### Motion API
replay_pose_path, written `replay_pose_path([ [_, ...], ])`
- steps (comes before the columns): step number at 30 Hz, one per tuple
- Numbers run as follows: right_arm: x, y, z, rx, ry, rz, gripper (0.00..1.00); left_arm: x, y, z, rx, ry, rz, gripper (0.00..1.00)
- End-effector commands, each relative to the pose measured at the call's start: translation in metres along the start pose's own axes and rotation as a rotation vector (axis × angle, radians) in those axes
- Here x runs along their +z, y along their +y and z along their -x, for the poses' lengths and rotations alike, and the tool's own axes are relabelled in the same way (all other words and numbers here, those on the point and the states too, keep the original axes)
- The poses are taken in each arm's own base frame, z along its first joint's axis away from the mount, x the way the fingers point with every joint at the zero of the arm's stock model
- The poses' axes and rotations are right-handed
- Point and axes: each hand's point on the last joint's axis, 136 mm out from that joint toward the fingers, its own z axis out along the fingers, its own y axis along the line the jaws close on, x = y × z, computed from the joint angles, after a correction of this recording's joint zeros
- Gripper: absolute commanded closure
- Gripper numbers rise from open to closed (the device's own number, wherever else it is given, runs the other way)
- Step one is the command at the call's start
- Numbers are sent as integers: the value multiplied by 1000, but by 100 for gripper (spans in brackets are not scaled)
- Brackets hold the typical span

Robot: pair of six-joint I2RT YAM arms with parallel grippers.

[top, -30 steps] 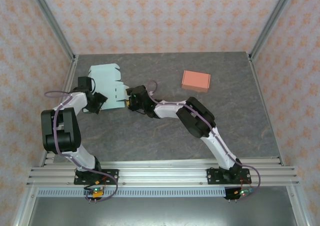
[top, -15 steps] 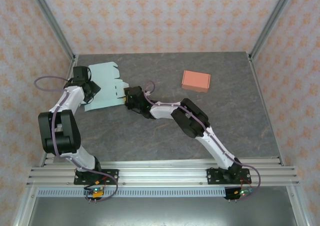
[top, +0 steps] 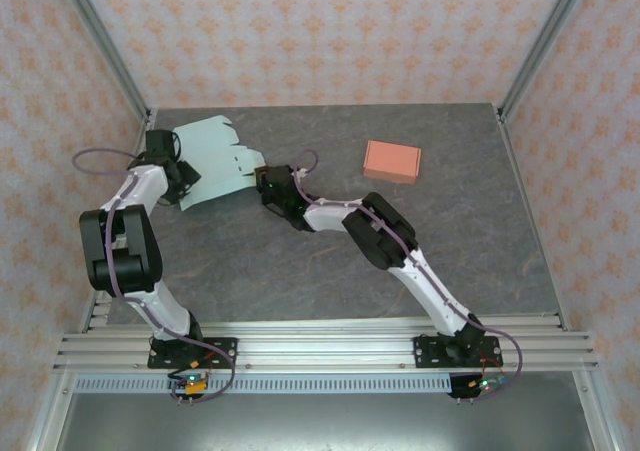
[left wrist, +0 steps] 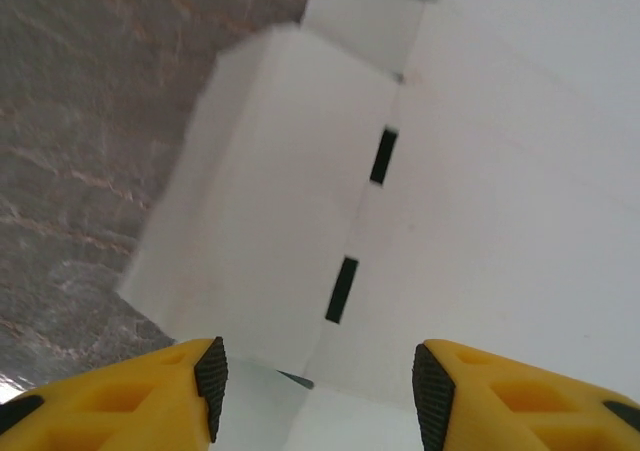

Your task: Fold the paper box

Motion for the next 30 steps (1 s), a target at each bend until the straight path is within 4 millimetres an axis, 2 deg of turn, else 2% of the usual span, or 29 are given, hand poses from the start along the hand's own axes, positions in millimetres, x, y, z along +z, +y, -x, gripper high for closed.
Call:
replay_pose_path([
  [1,-24,61,8,-132,-13,126,100,-48,-20,27,65,-90,-87,43],
  [5,-60,103,28,-340,-7,155,100,-79,-38,37,69,-132,-171,42],
  [8,-110,125,42,-552,-47,82,100,-92,-47,37,62,-133,-220,42],
  [9,-129,138,44,-628,-69,74,100,-93,-49,36,26,-122,-234,42],
  [11,-157,155,44,-766,-61,31,100,-93,-50,30,-7,-96,-252,42],
  [13,-181,171,37,-949,-7,-6,100,-84,-56,18,-66,-35,-302,43],
  [15,-209,183,37,-1189,15,-102,100,-73,-72,1,-138,65,-410,43],
  [18,-241,195,39,-1464,20,-190,100,-66,-87,-17,-156,133,-465,43],
  [20,-252,188,35,-1626,81,-276,100,-65,-88,-24,-149,151,-463,43],
  [21,-253,179,25,-1698,147,-299,100,-63,-87,-27,-149,162,-463,43],
  [23,-249,149,-2,-1778,317,-308,99,-60,-83,-33,-139,181,-448,43],
  [24,-245,131,-22,-1807,406,-302,97,-56,-79,-38,-132,196,-432,43],
  [25,-241,113,-40,-1825,475,-301,92,-53,-76,-43,-128,209,-422,43],
  [26,-236,94,-62,-1848,548,-299,82,-49,-72,-47,-118,221,-411,43],
  [27,-234,78,-85,-1877,611,-292,64,-45,-67,-52,-112,235,-395,43],
  [28,-231,65,-102,-1890,668,-288,56,-42,-63,-57,-109,248,-379,42],
  [30,-229,54,-128,-1823,757,-252,43,-38,-51,-63,-102,268,-346,43],
])
